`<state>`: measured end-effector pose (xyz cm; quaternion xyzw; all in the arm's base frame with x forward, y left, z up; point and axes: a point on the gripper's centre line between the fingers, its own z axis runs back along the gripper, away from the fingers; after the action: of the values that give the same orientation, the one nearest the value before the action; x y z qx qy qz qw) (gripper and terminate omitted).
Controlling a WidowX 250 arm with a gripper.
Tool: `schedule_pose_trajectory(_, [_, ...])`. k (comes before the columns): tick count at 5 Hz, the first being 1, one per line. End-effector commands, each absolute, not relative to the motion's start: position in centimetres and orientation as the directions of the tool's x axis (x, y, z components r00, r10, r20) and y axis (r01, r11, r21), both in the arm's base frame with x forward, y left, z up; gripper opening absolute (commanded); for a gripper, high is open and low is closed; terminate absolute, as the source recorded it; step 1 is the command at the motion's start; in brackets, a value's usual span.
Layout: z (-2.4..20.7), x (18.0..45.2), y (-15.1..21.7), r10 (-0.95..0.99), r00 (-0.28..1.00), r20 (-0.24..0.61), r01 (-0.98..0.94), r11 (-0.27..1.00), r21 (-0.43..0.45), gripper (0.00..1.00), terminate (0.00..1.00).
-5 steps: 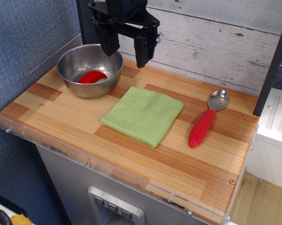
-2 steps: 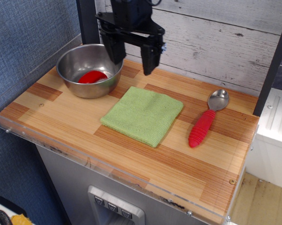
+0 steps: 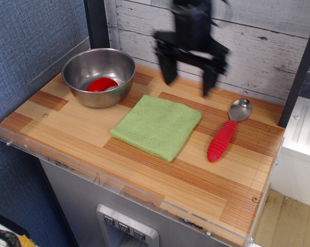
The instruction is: Put the red spoon on the green rag.
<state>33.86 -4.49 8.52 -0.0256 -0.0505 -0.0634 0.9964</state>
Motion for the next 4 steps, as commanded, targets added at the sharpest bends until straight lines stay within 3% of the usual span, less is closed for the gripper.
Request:
schedule_pose_trajectory(1, [6.8,35.8,-8.6,-0.122,0.986,0.111,0.121,0.992,0.016,1.00,0.00])
schedule_pose_trajectory(4, [4.0,34.5,-7.4,-0.076,0.986,0.148,0.063,0.994,0.088,1.00,0.00])
